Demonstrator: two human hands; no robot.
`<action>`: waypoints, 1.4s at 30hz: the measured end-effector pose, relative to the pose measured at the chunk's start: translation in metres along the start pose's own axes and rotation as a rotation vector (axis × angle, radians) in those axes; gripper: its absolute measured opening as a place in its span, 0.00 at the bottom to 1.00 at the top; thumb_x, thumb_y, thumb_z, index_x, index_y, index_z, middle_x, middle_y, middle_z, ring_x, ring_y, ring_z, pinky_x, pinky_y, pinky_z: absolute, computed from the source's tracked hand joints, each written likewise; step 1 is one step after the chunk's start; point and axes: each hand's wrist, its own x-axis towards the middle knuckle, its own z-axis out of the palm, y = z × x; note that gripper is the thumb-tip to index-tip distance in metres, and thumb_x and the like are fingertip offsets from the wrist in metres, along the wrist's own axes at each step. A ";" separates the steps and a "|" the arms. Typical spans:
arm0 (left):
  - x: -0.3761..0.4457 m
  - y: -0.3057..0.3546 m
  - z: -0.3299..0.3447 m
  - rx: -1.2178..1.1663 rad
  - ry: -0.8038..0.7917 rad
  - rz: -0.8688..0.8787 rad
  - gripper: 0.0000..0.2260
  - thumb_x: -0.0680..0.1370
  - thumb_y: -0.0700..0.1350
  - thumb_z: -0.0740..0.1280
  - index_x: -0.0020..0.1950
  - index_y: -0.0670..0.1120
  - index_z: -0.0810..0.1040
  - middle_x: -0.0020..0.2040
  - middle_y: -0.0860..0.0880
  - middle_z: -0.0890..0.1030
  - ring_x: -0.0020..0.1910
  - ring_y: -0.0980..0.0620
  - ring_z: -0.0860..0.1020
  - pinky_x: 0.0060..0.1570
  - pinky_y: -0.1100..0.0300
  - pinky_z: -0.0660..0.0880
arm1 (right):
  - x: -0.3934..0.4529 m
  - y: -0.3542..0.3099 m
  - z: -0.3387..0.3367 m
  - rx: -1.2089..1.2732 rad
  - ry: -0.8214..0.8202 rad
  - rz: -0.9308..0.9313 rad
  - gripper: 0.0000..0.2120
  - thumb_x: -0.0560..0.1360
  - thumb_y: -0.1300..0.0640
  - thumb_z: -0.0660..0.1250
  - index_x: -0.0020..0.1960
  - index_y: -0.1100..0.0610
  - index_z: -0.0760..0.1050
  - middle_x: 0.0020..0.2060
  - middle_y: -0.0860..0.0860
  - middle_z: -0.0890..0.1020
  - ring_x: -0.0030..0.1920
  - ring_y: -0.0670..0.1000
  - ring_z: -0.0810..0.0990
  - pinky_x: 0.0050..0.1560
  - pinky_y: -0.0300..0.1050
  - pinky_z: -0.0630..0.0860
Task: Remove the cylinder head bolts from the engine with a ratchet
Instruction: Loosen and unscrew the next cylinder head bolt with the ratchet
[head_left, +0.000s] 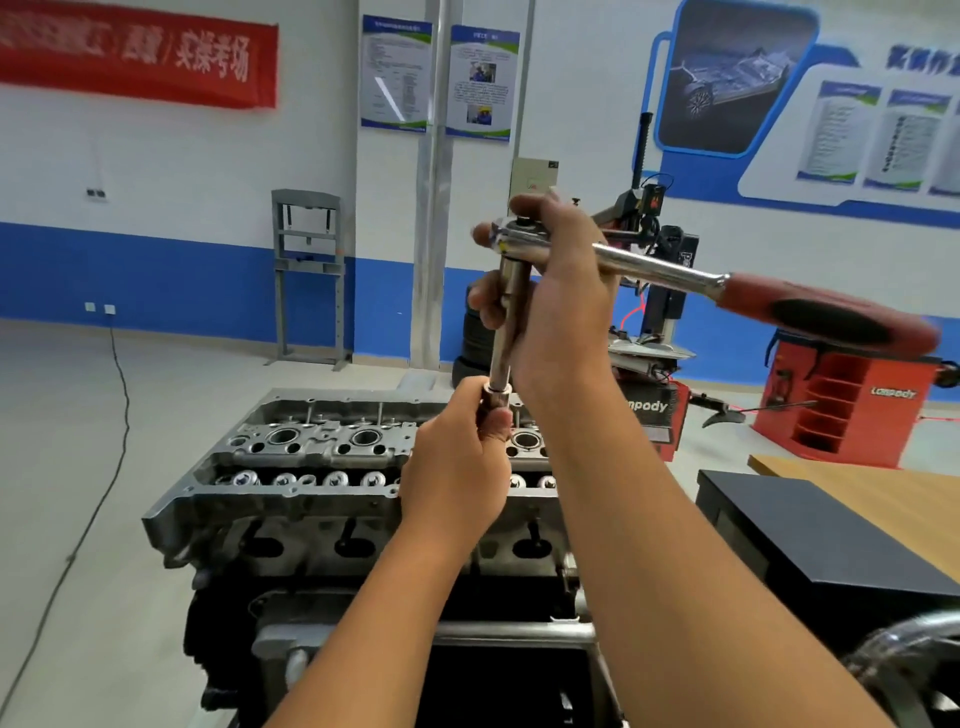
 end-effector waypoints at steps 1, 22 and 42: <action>-0.001 0.001 0.002 0.014 0.030 -0.011 0.08 0.84 0.44 0.62 0.51 0.59 0.72 0.40 0.57 0.81 0.40 0.54 0.79 0.39 0.48 0.78 | -0.002 0.003 0.001 -0.060 0.011 -0.096 0.10 0.82 0.53 0.63 0.49 0.58 0.77 0.43 0.60 0.82 0.26 0.58 0.78 0.26 0.41 0.68; 0.003 0.013 -0.005 -0.168 0.149 0.113 0.23 0.77 0.28 0.64 0.40 0.59 0.73 0.31 0.65 0.77 0.34 0.66 0.76 0.36 0.75 0.68 | -0.004 0.013 0.009 -0.424 0.094 -0.388 0.10 0.81 0.52 0.66 0.45 0.57 0.76 0.33 0.56 0.79 0.27 0.61 0.81 0.26 0.44 0.72; 0.006 -0.007 -0.016 -0.267 -0.135 0.107 0.12 0.84 0.38 0.62 0.52 0.57 0.73 0.38 0.59 0.79 0.32 0.60 0.74 0.32 0.70 0.71 | -0.001 0.006 0.022 -0.282 0.000 -0.094 0.07 0.75 0.52 0.67 0.43 0.55 0.77 0.37 0.54 0.83 0.24 0.55 0.75 0.24 0.39 0.65</action>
